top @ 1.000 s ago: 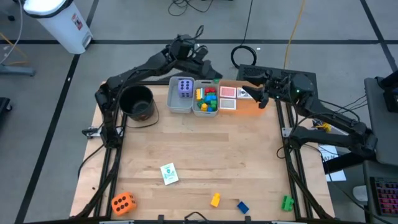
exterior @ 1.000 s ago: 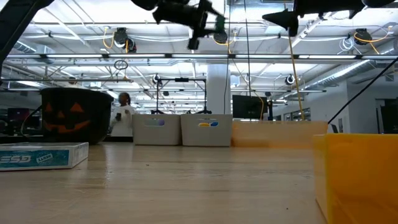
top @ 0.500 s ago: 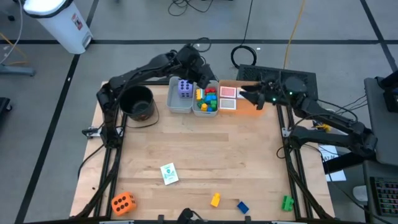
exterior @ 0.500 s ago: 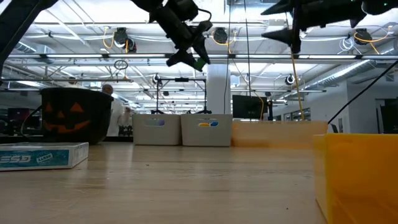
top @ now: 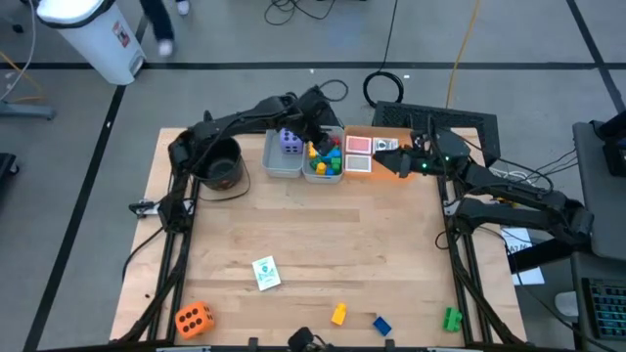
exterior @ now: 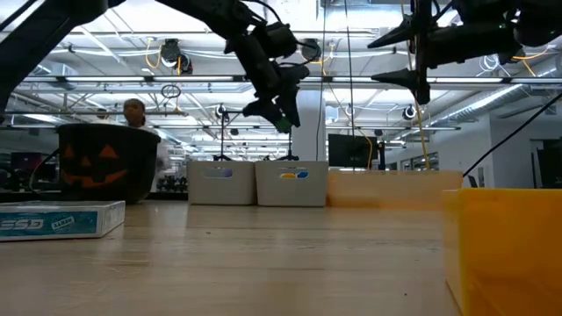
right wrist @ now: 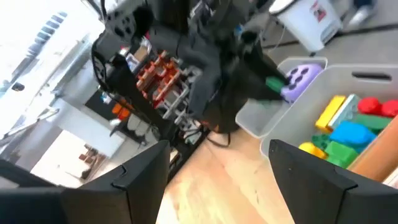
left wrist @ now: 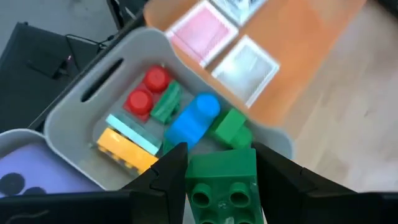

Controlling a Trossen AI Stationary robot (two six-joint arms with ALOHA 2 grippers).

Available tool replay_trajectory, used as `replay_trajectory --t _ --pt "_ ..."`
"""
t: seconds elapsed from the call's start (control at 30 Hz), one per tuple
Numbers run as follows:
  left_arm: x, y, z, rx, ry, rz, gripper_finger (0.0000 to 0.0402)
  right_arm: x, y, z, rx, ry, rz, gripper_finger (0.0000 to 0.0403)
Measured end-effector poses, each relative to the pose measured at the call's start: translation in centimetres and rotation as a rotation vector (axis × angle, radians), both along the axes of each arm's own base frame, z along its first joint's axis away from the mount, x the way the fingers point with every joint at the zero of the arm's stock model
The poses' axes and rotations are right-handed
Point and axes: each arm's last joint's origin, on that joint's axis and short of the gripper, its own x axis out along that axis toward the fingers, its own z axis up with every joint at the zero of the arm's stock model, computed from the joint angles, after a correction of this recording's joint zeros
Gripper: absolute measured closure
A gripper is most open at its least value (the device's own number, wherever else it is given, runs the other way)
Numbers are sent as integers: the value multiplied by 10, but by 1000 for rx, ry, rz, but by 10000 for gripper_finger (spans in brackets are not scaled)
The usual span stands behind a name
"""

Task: Pick & Place Toys
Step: Put the green gamepiece into the right gray bin

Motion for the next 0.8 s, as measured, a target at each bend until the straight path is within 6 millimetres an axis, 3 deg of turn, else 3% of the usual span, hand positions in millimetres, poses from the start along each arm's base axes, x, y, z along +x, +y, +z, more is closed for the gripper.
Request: replay_trajectory --t 0.3,0.8 --pt "14 -16 -27 70 132 -133 250 3 4 -2 -8 6 -18 140" --pt "20 -16 -56 144 269 -259 250 4 4 -4 74 6 -19 144"
